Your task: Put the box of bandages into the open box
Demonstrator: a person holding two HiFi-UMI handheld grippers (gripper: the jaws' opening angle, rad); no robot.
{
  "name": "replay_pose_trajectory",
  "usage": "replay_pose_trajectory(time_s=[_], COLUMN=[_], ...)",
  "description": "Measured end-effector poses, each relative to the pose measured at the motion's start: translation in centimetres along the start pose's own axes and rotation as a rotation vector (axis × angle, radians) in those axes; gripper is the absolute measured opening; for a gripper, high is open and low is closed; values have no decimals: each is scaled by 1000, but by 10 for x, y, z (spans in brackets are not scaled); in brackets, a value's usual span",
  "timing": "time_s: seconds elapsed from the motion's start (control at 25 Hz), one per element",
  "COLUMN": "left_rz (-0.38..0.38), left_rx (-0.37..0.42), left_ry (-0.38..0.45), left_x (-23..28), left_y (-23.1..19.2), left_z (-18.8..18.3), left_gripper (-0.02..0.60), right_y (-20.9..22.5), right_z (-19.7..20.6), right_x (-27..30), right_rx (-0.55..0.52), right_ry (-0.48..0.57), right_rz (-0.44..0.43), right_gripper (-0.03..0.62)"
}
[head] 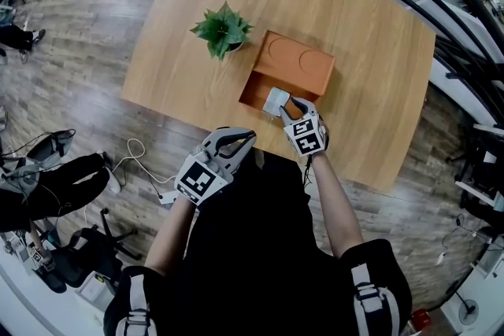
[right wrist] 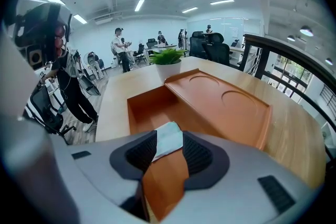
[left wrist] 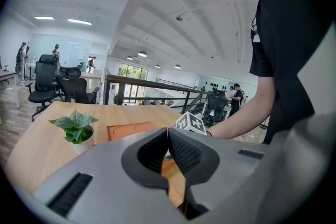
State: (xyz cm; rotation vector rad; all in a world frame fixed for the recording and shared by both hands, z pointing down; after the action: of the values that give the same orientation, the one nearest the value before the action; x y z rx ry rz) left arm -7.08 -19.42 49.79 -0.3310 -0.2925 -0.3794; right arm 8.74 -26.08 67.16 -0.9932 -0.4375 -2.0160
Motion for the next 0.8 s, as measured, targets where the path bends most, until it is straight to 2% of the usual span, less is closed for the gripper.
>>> replay_pose_trajectory(time_s=[0.36,0.56,0.8], left_rz=[5,17,23], left_rx=[26,43,64], left_ry=[19,27,38], left_x=[-7,-10,-16], left_y=[9,17,28], left_z=[-7,-8,-11], left_gripper=[26,26,26], right_y=[-4,-6,-11], right_z=[1,1,3], right_x=[-22,-41,-65], right_rx=[-11,-18,-27], right_ry=[25,86,131], right_rz=[23,69,121], right_gripper=[161,86,34])
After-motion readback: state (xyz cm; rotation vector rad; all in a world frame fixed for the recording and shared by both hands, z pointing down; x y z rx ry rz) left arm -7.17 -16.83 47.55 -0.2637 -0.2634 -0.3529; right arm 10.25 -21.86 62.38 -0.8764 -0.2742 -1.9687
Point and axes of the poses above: the fingertips, and each gripper's own axes: x forward along the fingers, y to its right, z out of its underside, the point moved 6 cm from there along -x, backward along the fingers, and after that the axes turned 8 degrees about z, right-handed, at the moved point
